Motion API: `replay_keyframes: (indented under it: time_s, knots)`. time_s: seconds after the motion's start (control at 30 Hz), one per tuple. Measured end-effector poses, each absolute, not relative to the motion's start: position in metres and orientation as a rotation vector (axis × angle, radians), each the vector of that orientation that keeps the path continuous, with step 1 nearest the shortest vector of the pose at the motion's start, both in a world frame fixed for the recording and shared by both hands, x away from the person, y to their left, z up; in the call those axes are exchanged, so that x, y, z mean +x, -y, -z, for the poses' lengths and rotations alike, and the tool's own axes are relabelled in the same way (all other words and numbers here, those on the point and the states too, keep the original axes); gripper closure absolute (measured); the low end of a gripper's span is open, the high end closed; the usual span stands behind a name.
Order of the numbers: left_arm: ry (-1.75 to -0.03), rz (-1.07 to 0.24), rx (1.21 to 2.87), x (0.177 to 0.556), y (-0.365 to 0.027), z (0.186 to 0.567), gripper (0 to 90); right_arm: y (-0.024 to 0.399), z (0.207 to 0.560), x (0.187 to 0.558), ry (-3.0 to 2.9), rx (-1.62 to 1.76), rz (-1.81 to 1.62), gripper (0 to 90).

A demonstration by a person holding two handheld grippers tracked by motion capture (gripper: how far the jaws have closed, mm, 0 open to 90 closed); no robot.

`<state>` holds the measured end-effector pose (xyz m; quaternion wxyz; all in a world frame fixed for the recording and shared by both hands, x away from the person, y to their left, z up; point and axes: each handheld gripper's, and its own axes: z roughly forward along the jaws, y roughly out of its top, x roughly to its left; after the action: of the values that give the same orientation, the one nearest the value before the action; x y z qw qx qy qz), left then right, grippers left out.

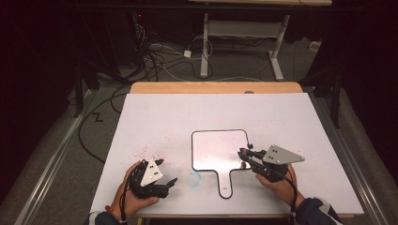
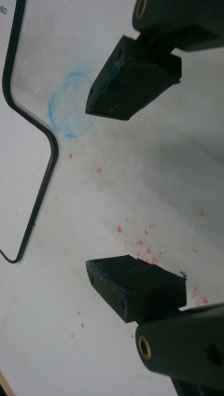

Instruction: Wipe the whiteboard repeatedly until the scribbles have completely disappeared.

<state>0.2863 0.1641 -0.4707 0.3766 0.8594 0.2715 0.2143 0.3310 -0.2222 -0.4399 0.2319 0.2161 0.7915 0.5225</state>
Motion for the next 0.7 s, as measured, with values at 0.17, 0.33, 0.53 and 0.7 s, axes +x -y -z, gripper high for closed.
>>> replay_keyframes:
  time_s: [0.17,0.33,0.53,0.7]
  knots:
    - [-0.694,-0.549,2.195,0.285,-0.166,0.470,21.1,0.196,0.444,0.335,-2.190,0.563,-1.495,81.3]
    - [-0.688,-0.550,2.197,0.283,-0.166,0.470,21.1,0.186,0.444,0.337,-2.182,0.544,-1.464,81.3]
    - [-0.692,-0.552,2.192,0.282,-0.166,0.470,21.1,0.216,0.441,0.338,-2.143,0.602,-1.377,81.3]
    - [-0.687,-0.551,2.194,0.283,-0.164,0.469,21.1,0.236,0.440,0.345,-2.091,0.682,-1.331,81.3]
